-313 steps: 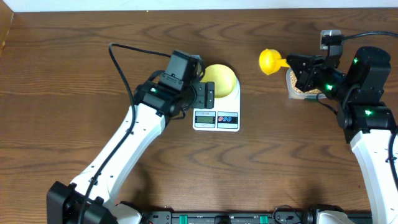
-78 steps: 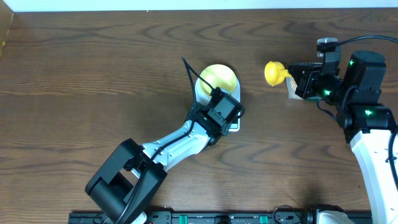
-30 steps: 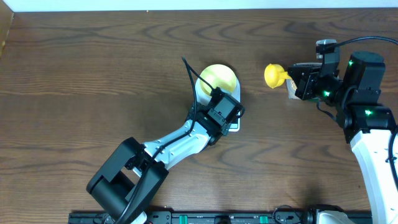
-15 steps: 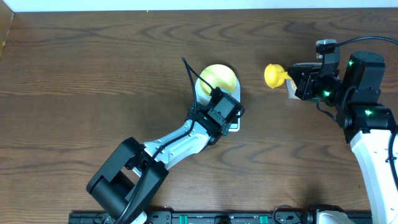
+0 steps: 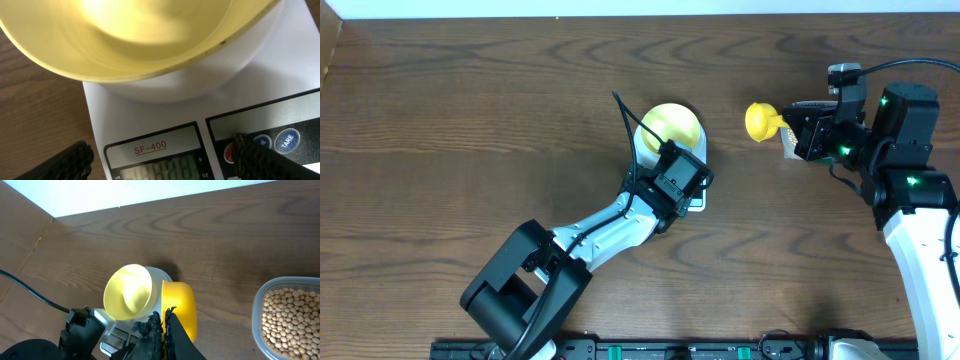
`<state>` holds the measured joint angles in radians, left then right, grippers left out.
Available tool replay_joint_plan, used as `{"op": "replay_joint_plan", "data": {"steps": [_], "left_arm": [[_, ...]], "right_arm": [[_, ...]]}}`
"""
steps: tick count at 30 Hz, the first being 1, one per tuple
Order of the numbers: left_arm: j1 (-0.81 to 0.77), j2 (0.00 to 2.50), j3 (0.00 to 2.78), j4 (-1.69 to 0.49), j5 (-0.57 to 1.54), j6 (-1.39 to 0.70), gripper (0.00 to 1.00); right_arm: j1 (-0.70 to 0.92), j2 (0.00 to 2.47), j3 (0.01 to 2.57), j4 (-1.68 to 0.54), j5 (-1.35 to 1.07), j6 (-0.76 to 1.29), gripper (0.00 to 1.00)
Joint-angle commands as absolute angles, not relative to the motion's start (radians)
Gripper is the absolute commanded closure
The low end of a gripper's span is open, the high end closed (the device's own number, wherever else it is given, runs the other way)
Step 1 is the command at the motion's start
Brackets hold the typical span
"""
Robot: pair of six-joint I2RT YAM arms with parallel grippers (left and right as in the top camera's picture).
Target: Scoop item into bowl and weigh 50g on scale
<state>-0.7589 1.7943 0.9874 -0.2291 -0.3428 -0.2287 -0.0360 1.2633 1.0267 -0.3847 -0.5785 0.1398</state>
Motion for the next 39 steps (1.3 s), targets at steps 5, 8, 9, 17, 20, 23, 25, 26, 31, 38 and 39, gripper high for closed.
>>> {"op": "replay_joint_plan", "data": {"steps": [5, 8, 9, 17, 20, 23, 25, 26, 31, 38, 39], "left_arm": [[-0.749, 1.840, 0.971, -0.244, -0.352, -0.222, 0.09], [-0.750, 1.825, 0.971, -0.253, -0.352, -0.222, 0.09], [-0.751, 1.814, 0.971, -0.257, -0.352, -0.223, 0.09], [-0.773, 1.686, 0.972, -0.280, -0.352, -0.223, 0.09], [-0.781, 1.640, 0.972, -0.290, -0.351, -0.223, 0.09], [-0.793, 1.593, 0.972, -0.302, -0.348, -0.223, 0.09], [-0.802, 1.560, 0.972, -0.314, -0.348, -0.222, 0.09], [-0.805, 1.543, 0.972, -0.321, -0.349, -0.223, 0.09], [-0.810, 1.474, 0.972, -0.360, -0.348, -0.223, 0.09], [-0.810, 1.443, 0.972, -0.358, -0.349, -0.223, 0.09], [-0.810, 1.443, 0.972, -0.358, -0.349, -0.223, 0.09]], "right_arm": [[-0.038, 1.261, 1.047, -0.385, -0.578, 0.121, 0.99], [-0.038, 1.261, 1.047, -0.386, -0.578, 0.121, 0.99], [-0.038, 1.261, 1.047, -0.386, -0.578, 0.121, 0.99], [-0.038, 1.261, 1.047, -0.385, -0.578, 0.121, 0.99], [-0.038, 1.261, 1.047, -0.386, -0.577, 0.121, 0.99], [-0.038, 1.261, 1.047, -0.385, -0.574, 0.121, 0.99], [-0.038, 1.261, 1.047, -0.385, -0.574, 0.121, 0.99], [-0.038, 1.261, 1.047, -0.385, -0.574, 0.121, 0.99], [-0.038, 1.261, 1.047, -0.386, -0.574, 0.121, 0.99], [-0.038, 1.261, 1.047, -0.385, -0.555, 0.122, 0.99], [-0.038, 1.261, 1.047, -0.385, -0.555, 0.122, 0.99]]}}
